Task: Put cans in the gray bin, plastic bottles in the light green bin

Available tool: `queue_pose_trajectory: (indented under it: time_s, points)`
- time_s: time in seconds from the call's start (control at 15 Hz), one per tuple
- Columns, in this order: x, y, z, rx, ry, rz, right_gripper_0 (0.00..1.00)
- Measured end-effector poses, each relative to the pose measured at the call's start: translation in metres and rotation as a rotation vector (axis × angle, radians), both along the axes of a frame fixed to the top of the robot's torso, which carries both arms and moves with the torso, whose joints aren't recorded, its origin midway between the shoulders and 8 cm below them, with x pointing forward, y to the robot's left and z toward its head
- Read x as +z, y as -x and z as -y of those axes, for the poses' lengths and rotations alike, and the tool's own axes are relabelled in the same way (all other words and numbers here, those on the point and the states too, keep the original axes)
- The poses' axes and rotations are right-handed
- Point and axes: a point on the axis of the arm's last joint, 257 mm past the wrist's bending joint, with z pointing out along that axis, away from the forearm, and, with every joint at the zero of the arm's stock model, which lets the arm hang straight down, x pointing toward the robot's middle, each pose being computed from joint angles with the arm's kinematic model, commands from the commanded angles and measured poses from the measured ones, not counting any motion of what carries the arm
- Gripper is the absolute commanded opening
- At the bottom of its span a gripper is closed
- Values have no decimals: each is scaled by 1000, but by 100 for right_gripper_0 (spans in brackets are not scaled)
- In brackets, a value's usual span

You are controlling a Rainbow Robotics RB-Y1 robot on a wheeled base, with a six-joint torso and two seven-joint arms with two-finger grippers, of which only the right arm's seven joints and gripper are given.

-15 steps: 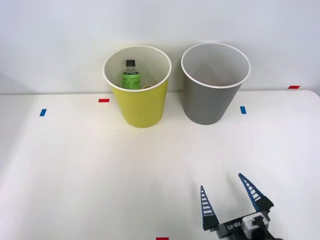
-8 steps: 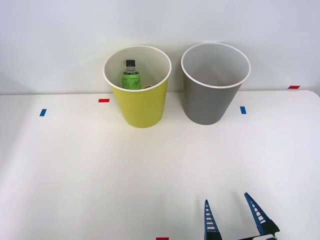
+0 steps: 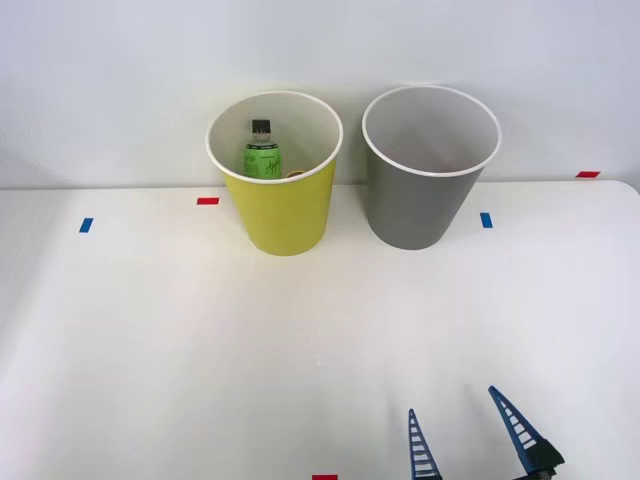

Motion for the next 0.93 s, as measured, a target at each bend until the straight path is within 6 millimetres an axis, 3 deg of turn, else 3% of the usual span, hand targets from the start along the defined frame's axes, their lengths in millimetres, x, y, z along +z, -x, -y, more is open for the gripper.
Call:
queue_pose_trajectory:
  time_s: [0.93]
  points:
    - [-5,6,1,11,15,-15,100]
